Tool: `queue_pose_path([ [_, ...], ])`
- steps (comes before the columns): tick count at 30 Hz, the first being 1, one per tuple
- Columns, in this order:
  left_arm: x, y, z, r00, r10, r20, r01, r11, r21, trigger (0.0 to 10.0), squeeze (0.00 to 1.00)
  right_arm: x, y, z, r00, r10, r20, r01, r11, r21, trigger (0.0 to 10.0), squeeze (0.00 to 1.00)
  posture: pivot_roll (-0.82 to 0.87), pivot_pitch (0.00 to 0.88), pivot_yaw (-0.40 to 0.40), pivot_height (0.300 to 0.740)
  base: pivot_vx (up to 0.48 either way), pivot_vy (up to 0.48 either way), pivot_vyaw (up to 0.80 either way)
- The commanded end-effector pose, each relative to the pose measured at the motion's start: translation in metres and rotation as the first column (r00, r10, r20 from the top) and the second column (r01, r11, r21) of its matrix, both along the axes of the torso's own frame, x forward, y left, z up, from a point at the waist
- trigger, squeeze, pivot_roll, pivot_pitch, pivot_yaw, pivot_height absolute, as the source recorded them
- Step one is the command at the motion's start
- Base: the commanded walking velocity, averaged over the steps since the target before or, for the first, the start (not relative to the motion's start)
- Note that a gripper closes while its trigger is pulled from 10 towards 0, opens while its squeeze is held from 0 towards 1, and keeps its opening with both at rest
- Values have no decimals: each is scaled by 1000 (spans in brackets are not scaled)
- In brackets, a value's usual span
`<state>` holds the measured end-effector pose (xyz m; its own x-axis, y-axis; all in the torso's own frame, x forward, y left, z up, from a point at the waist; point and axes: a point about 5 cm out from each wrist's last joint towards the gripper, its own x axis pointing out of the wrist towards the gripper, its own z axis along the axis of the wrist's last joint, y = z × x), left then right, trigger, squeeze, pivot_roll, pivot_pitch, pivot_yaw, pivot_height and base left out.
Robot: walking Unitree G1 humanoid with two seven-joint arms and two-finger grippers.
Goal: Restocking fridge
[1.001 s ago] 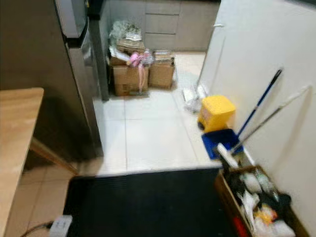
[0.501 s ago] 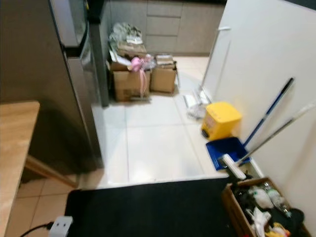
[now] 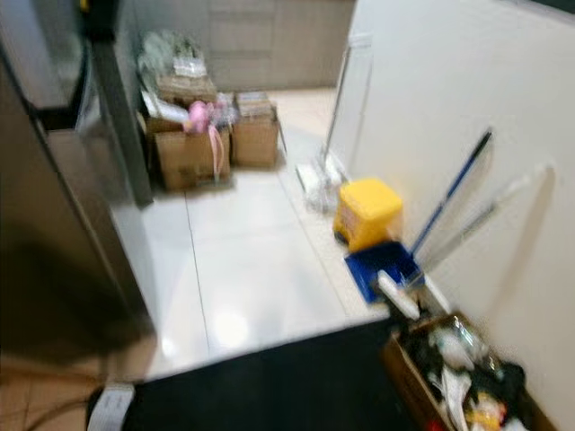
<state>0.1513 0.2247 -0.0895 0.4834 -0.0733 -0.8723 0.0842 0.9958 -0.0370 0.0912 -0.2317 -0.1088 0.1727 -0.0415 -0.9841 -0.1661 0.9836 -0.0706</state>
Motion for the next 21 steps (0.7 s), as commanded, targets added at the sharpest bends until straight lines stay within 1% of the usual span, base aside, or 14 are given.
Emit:
queue_pose_path([
  [1, -10, 1, -4, 999, 8, -39, -8, 1000, -1, 10000, 0, -1, 4, -1, 1000, -7, 8, 7, 1000, 9, 10000, 0, 0, 27, -58, 740, 270, 0, 0],
  [12, -11, 1, -4, 999, 11, -40, -12, 1000, -3, 10000, 0, -1, 5, -1, 1000, -11, 12, 11, 1000, 15, 10000, 0, 1, 29, -57, 740, 264, 0, 0],
  [19, -11, 1, -4, 999, 16, -41, -16, 1000, -4, 10000, 0, -1, 5, -1, 1000, -14, 13, 13, 1000, 18, 10000, 0, 1, 29, -57, 740, 0, 0, 0],
  [21, -10, 1, -4, 999, 34, -35, -34, 999, -10, 10000, 0, 0, 5, -1, 1000, -14, 13, 13, 1000, 17, 10000, 0, 1, 27, -57, 740, 0, 0, 0],
])
